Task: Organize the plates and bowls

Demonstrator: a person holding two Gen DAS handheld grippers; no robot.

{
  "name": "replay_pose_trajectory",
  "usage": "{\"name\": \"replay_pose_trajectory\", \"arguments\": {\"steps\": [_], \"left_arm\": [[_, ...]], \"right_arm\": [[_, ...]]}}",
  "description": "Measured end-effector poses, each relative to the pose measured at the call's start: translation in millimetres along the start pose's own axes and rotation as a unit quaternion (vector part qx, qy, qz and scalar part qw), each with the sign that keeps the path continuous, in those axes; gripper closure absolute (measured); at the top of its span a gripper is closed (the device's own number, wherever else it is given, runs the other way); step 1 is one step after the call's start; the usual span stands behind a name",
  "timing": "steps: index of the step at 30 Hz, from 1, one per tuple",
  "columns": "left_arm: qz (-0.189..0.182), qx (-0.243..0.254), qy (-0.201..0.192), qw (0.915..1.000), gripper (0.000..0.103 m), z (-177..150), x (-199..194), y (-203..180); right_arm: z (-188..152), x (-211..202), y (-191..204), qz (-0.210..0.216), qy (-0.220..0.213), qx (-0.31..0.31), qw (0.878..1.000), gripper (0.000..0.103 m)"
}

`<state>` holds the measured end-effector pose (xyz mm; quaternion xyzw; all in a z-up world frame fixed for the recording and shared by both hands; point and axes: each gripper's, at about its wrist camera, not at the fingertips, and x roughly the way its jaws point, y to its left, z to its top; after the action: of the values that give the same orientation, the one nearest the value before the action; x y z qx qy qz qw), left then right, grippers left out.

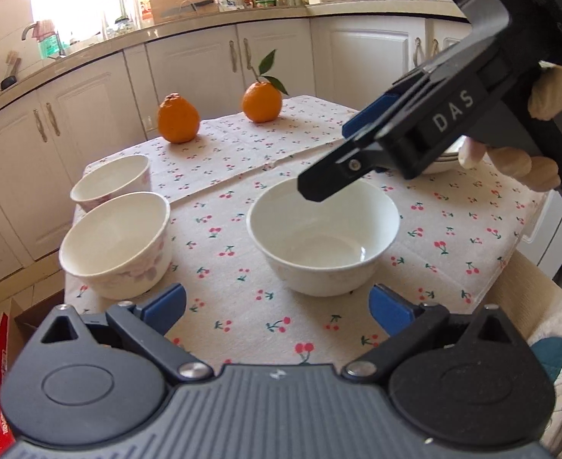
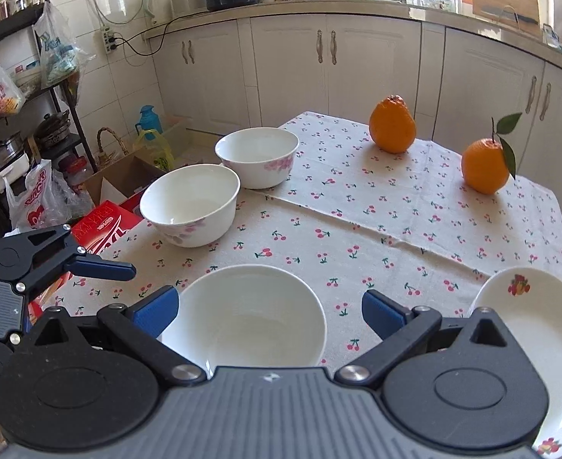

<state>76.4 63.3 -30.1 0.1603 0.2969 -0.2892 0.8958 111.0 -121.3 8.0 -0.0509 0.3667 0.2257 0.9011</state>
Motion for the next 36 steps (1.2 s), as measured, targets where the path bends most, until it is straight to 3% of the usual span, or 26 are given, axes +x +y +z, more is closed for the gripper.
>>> {"name": "replay_pose_trajectory", "arguments": {"steps": [13,18,30,36], "left_arm": [[0.064,-0.106,-0.025,0.9919,0.001,-8,-4,77],[0.078,-0.108,-0.032,0.9905,0.001,-6,7,94],[0.067,-0.101,-0.027,0.9923,0.002,-7,40,111],[0.063,-0.096,-0.028,0.9930,0.002,-4,49,114]], "right_arm": [[51,28,35,-0.009,-0.011,-0.093,0.996,0.000],[66,48,39,0.008,-0.007,-0.090,0.996,0.000],[95,104,33,0.089,0.029,-0.062,0.994,0.001],[103,126,37,0.103,0.046,-0.068,0.991,0.008]]}}
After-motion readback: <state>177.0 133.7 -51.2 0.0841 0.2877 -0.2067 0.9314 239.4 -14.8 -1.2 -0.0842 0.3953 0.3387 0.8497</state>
